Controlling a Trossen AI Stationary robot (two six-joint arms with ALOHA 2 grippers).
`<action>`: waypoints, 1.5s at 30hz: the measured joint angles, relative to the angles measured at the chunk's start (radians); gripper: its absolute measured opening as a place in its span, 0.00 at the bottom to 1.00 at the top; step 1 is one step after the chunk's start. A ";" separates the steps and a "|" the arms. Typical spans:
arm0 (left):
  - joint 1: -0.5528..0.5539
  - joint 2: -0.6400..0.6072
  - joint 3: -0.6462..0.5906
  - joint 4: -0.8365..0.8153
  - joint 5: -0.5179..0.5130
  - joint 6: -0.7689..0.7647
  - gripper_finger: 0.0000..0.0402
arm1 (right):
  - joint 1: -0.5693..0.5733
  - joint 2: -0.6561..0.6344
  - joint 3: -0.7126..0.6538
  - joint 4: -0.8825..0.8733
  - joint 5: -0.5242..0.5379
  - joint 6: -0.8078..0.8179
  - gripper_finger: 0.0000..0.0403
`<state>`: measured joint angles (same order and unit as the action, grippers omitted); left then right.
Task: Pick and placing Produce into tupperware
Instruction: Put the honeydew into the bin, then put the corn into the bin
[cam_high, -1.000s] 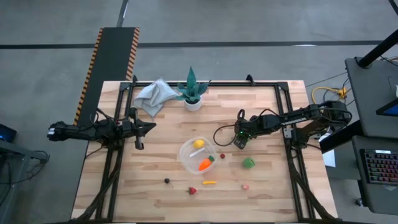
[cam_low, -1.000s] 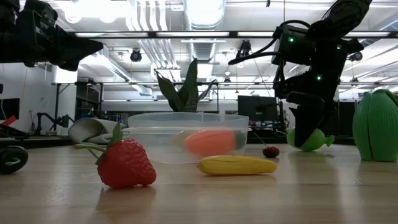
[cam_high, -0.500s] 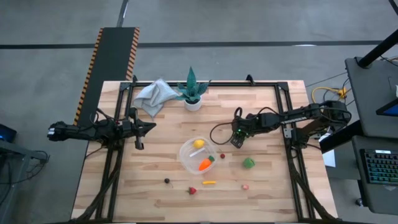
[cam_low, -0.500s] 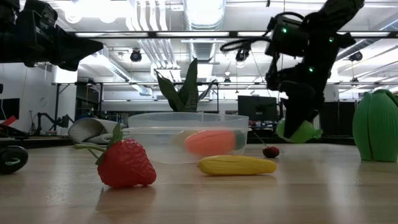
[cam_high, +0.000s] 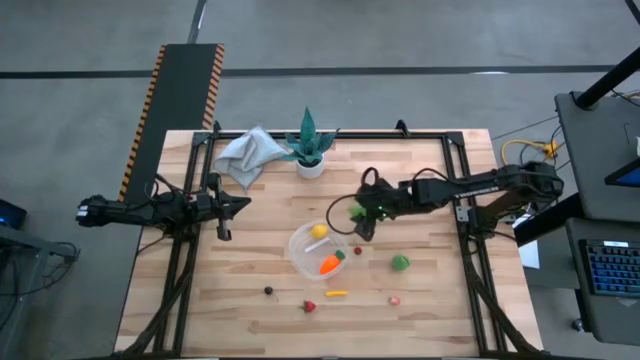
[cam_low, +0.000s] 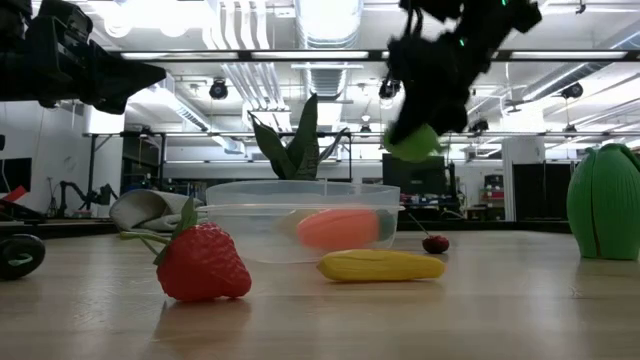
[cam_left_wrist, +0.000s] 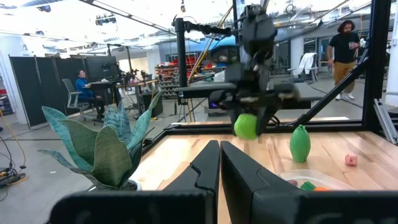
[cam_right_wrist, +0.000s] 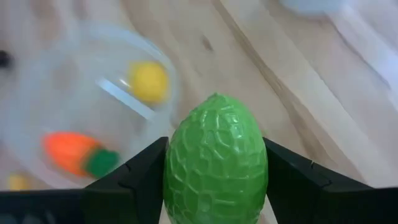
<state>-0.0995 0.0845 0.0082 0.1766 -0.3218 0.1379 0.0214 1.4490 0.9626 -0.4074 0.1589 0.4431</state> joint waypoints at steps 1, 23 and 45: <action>0.000 0.000 0.000 0.000 0.000 0.000 0.00 | 0.010 0.000 0.012 0.022 0.002 -0.007 0.53; 0.000 0.000 0.000 0.000 0.000 0.000 0.00 | 0.083 0.426 0.256 0.218 -0.185 -0.190 0.53; 0.000 0.002 0.000 0.000 0.000 0.000 0.00 | 0.096 0.447 0.285 0.172 -0.179 -0.199 0.76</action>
<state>-0.0995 0.0864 0.0082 0.1762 -0.3214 0.1379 0.1173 1.8961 1.2472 -0.2352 -0.0204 0.2444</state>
